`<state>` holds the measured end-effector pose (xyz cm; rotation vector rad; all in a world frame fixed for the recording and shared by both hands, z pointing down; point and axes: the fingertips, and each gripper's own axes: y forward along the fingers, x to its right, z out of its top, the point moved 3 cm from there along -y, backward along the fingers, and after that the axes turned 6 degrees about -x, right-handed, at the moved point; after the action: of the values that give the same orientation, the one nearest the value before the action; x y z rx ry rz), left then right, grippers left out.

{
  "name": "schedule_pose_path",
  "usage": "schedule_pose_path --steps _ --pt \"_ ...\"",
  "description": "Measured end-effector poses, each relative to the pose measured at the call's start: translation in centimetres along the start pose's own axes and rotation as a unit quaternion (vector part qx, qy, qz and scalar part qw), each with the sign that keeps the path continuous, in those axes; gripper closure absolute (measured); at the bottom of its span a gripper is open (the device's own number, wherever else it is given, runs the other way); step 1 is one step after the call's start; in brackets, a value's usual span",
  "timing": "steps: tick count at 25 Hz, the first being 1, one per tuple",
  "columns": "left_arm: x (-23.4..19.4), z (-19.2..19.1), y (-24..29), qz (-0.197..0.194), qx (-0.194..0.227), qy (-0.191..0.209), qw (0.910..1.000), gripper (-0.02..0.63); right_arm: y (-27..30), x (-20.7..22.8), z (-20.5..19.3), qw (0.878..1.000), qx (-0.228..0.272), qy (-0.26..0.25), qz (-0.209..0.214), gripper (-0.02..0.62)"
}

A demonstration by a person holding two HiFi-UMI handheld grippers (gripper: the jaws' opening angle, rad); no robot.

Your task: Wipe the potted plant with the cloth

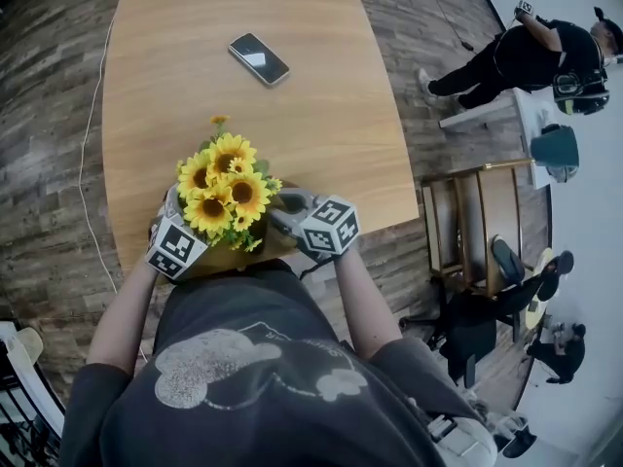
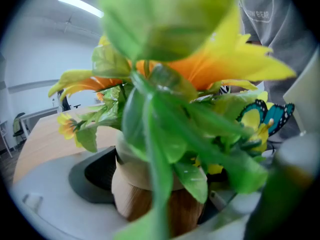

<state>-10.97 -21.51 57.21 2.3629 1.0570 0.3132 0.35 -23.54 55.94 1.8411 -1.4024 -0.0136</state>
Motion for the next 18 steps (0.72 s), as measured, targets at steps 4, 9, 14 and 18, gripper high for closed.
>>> schedule_pose_path --steps 4,9,14,18 --pt "-0.2 0.2 0.0 0.001 0.0 0.002 1.0 0.037 -0.2 -1.1 -1.2 1.0 0.008 0.013 -0.009 0.546" --pt "-0.2 0.2 0.0 0.008 0.003 0.005 0.9999 0.035 -0.8 -1.0 -1.6 0.998 0.03 0.032 -0.042 0.546" --pt "-0.6 -0.1 -1.6 0.056 0.021 -0.017 0.9981 0.031 -1.9 -0.4 -2.1 0.996 0.049 0.053 -0.058 0.546" --pt "-0.6 -1.7 -3.9 0.099 0.023 -0.061 0.993 0.029 -2.9 0.7 -2.1 0.993 0.071 0.06 -0.079 0.546"
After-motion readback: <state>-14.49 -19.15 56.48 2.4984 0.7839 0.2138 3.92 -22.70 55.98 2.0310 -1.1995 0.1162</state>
